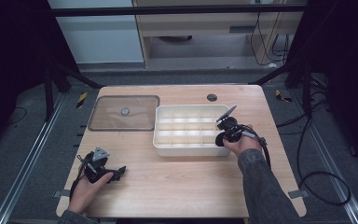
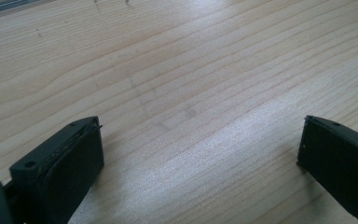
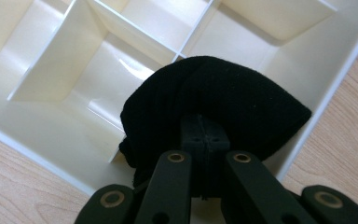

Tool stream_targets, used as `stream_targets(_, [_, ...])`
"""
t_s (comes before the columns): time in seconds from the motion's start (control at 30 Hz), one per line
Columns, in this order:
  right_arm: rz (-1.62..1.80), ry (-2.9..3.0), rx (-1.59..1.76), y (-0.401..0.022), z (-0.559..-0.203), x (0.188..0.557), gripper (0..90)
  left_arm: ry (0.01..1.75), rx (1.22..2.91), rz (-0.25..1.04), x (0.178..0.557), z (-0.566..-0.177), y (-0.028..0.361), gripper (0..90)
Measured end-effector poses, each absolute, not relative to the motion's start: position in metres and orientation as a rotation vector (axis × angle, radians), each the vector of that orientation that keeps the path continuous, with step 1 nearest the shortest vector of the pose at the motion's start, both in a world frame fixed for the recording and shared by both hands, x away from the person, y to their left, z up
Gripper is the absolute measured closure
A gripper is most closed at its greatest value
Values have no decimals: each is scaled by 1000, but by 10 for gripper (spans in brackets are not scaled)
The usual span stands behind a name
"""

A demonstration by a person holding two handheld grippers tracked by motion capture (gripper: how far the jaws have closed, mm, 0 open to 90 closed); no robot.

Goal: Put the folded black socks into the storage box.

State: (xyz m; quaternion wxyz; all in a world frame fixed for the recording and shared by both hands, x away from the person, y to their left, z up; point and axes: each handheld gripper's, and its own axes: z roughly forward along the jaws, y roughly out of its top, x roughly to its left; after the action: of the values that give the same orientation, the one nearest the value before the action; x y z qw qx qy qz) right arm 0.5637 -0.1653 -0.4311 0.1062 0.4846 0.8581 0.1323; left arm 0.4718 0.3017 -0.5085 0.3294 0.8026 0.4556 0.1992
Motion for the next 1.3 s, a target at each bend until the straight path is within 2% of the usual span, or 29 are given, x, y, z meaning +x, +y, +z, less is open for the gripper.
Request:
stream_targets(0.57, [313,2560,1433,-161,-441,568,900,1194,2098,523,472,-509,301,0])
stream_targets(1.3, [372,2549,1486,-164,-444,563,900,1194,2097,523,472,-509,301,0])
